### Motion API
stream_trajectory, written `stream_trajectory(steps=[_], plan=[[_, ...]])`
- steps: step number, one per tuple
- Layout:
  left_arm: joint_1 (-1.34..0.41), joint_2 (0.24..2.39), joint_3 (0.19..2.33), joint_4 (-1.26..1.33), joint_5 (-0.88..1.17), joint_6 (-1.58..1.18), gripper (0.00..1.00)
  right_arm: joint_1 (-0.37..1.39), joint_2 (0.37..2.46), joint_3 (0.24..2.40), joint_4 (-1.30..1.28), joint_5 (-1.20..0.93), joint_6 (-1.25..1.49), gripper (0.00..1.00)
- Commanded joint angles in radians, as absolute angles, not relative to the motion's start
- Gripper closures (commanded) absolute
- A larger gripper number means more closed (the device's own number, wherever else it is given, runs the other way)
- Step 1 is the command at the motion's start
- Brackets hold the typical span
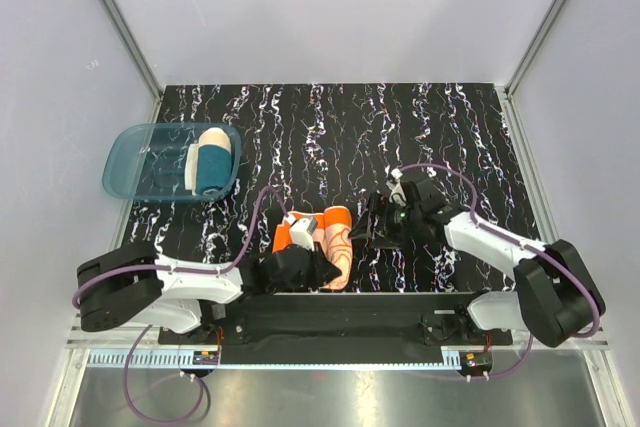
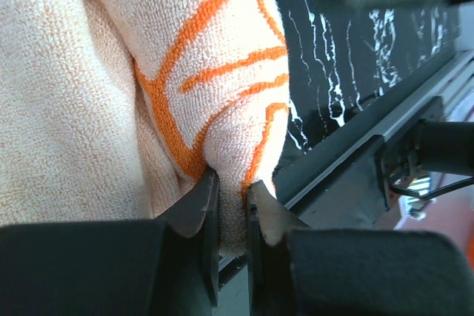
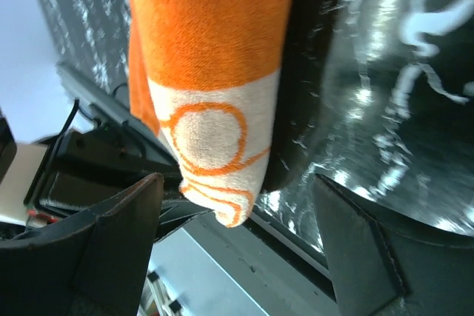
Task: Roll the towels
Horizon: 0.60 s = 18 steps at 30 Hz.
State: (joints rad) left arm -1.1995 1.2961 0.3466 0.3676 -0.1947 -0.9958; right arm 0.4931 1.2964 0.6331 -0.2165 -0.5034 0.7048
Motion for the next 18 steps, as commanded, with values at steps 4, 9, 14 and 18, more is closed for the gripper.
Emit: stream_trajectory(steps=[4, 9, 14, 18], plan=[[-1.177, 1.331, 0.273, 0.393, -0.123, -1.066, 1.00, 0.557, 1.396, 0.560, 0.158, -0.635, 0.755, 0.12], [-1.158, 1.319, 0.221, 0.443, -0.129, -1.110, 1.00, 0.575, 1.498, 0.526, 0.291, -0.631, 0.785, 0.13], [-1.131, 1.263, 0.120, 0.534, -0.147, -1.154, 1.00, 0.577, 1.546, 0.466, 0.472, -0.650, 0.837, 0.14], [-1.120, 1.265, 0.121, 0.532, -0.132, -1.144, 1.00, 0.580, 1.624, 0.427, 0.626, -0.675, 0.894, 0.14]])
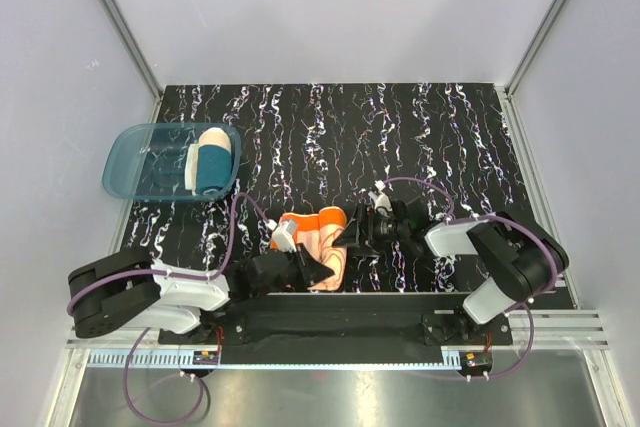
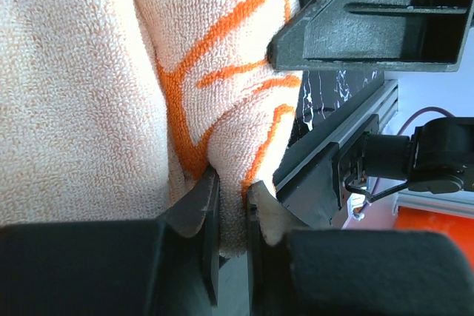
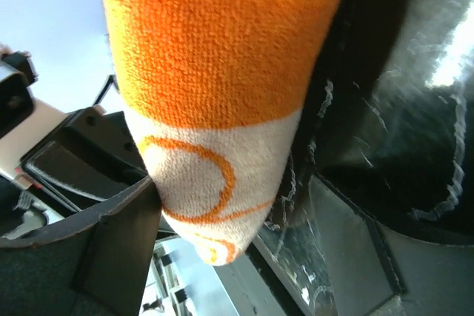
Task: Roll the towels
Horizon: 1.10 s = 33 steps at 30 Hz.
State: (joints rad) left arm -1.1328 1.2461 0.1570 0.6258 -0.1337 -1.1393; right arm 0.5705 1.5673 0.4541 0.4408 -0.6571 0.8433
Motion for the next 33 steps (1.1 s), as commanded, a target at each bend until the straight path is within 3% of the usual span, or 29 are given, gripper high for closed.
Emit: stream_trajectory(steps=[1, 5, 7, 8, 9, 13, 14, 16, 17, 21, 22, 25, 29, 33], plan=[[-1.117, 1.266, 0.121, 0.531, -0.130, -1.147, 1.00, 0.584, 1.643, 0.426, 0.673, -0.680, 0.905, 0.15], [-1.114, 1.281, 0.109, 0.558, -0.133, -1.172, 1.00, 0.626, 1.704, 0.417, 0.774, -0.673, 0.957, 0.16], [-1.112, 1.284, 0.109, 0.563, -0.130, -1.173, 1.00, 0.638, 1.730, 0.413, 0.828, -0.670, 0.979, 0.23], [-1.111, 1.287, 0.110, 0.561, -0.130, -1.173, 1.00, 0.653, 1.749, 0.413, 0.844, -0.669, 0.986, 0.29], [-1.112, 1.287, 0.110, 0.552, -0.130, -1.167, 1.00, 0.658, 1.758, 0.414, 0.857, -0.669, 0.992, 0.52], [-1.108, 1.308, 0.176, 0.473, -0.080, -1.099, 0.92, 0.673, 1.773, 0.419, 0.890, -0.658, 1.017, 0.87], [-1.108, 1.325, 0.214, 0.454, -0.072, -1.085, 0.82, 0.672, 1.764, 0.420, 0.884, -0.644, 1.017, 0.90], [-1.109, 1.330, 0.238, 0.401, -0.066, -1.059, 0.68, 0.672, 1.743, 0.432, 0.789, -0.615, 0.997, 0.95], [-1.108, 1.325, 0.264, 0.376, -0.069, -1.051, 0.53, 0.672, 1.711, 0.460, 0.729, -0.582, 0.980, 0.96], [-1.109, 1.298, 0.394, 0.093, -0.147, -0.935, 0.34, 0.672, 1.605, 0.599, 0.243, -0.367, 0.867, 1.00], [-1.111, 1.287, 0.419, 0.051, -0.165, -0.913, 0.32, 0.669, 1.589, 0.633, 0.037, -0.312, 0.838, 1.00], [-1.111, 1.272, 0.520, -0.105, -0.251, -0.830, 0.27, 0.664, 1.549, 0.750, -0.256, -0.123, 0.798, 1.00], [-1.112, 1.284, 0.662, -0.262, -0.379, -0.730, 0.23, 0.660, 1.540, 0.860, -0.513, 0.091, 0.805, 1.00], [-1.150, 1.316, 0.802, -0.373, -0.579, -0.625, 0.22, 0.657, 1.577, 0.943, -0.659, 0.173, 0.808, 1.00]])
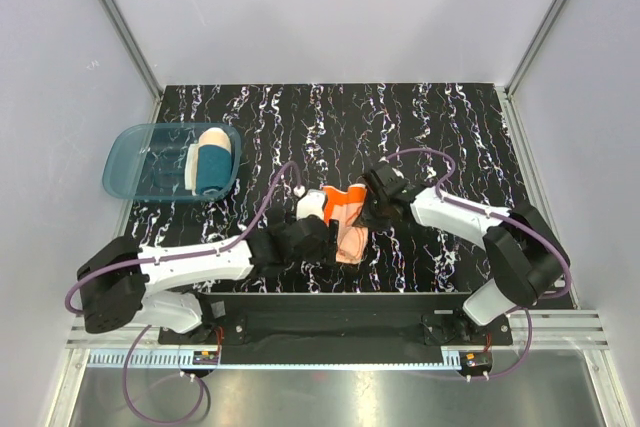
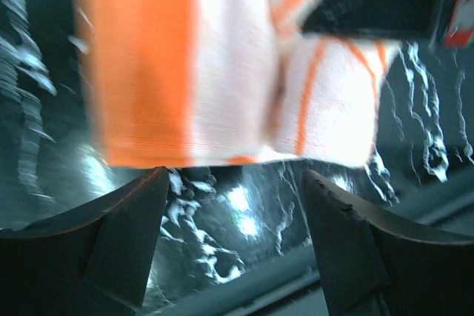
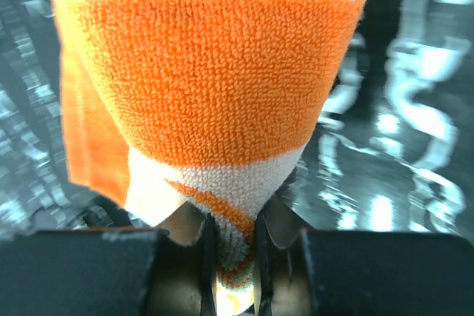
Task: Roll the towels
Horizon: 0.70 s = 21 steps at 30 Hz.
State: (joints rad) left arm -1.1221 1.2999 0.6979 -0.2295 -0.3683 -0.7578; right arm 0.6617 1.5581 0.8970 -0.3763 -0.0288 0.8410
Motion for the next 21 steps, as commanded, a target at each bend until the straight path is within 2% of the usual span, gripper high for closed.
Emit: stream_trajectory(steps=[1, 12, 21], plan=[[-1.161, 1.336, 0.825, -0.377, -0.607, -0.606, 0.22, 0.657, 1.583, 0.948, -0.681, 0.176, 0.807, 1.00], [-1.344, 1.588, 1.090, -0.315, -0.701, -0.499, 0.18, 0.657, 1.643, 0.985, -0.692, 0.140, 0.795, 0.98], [-1.390, 1.732, 1.132, -0.256, -0.695, -0.497, 0.16, 0.657, 1.663, 0.992, -0.689, 0.117, 0.784, 0.98]])
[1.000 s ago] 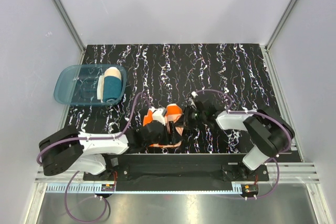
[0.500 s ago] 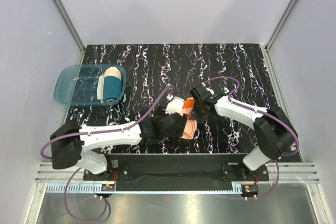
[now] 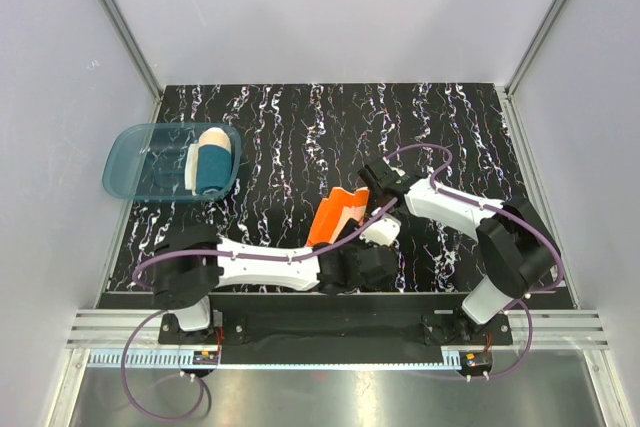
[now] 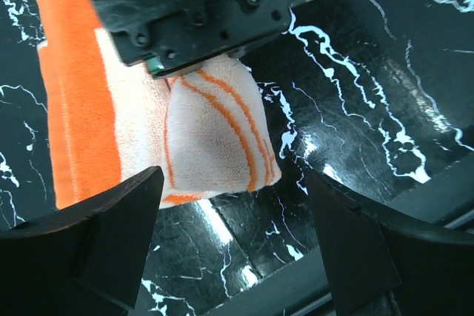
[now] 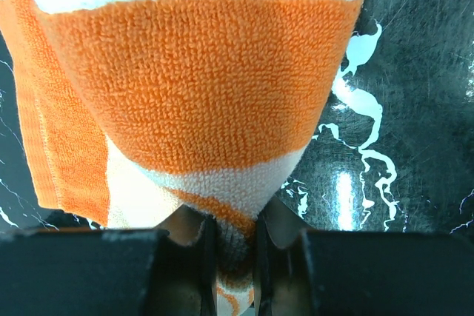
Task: Roll the towels
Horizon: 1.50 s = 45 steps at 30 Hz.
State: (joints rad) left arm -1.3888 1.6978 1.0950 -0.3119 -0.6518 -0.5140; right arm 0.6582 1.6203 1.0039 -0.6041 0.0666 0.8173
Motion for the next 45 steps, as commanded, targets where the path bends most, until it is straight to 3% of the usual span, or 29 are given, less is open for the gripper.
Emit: stream_trajectory(steps=[1, 10, 14, 18, 21, 23, 24, 27, 28, 29, 40, 45], plan=[[-1.390, 1.744, 1.134, -0.253, -0.698, -0.494, 0.16, 0.655, 1.663, 0.992, -0.689, 0.114, 0.782, 0.98], [-1.388, 1.851, 1.140, -0.245, -0.726, -0.520, 0.17, 0.657, 1.672, 0.983, -0.672, 0.078, 0.776, 0.98], [-1.390, 1.867, 1.124, -0.219, -0.727, -0.522, 0.31, 0.657, 1.671, 0.986, -0.672, 0.055, 0.773, 0.95], [-1.390, 1.890, 1.121, -0.209, -0.729, -0.525, 0.62, 0.657, 1.667, 0.980, -0.661, 0.022, 0.773, 0.87], [-1.388, 1.901, 1.118, -0.213, -0.726, -0.535, 0.73, 0.657, 1.661, 0.973, -0.657, 0.011, 0.773, 0.82], [-1.388, 1.901, 1.106, -0.219, -0.719, -0.549, 0.79, 0.657, 1.661, 0.976, -0.657, 0.003, 0.772, 0.71], [-1.388, 1.896, 1.100, -0.219, -0.715, -0.554, 0.81, 0.657, 1.661, 0.979, -0.663, 0.003, 0.770, 0.55], [-1.388, 1.870, 1.056, -0.207, -0.692, -0.580, 0.85, 0.655, 1.664, 1.006, -0.683, 0.008, 0.767, 0.25], [-1.388, 1.861, 1.039, -0.203, -0.684, -0.587, 0.85, 0.653, 1.663, 1.028, -0.689, 0.023, 0.765, 0.07], [-1.388, 1.852, 1.014, -0.189, -0.670, -0.598, 0.85, 0.647, 1.661, 1.040, -0.698, 0.031, 0.762, 0.03], [-1.345, 1.738, 0.890, -0.114, -0.539, -0.661, 0.85, 0.368, 1.458, 1.209, -0.718, -0.038, 0.733, 0.00], [-1.286, 1.678, 0.821, -0.028, -0.436, -0.669, 0.86, 0.353, 1.336, 1.154, -0.635, -0.092, 0.726, 0.00]])
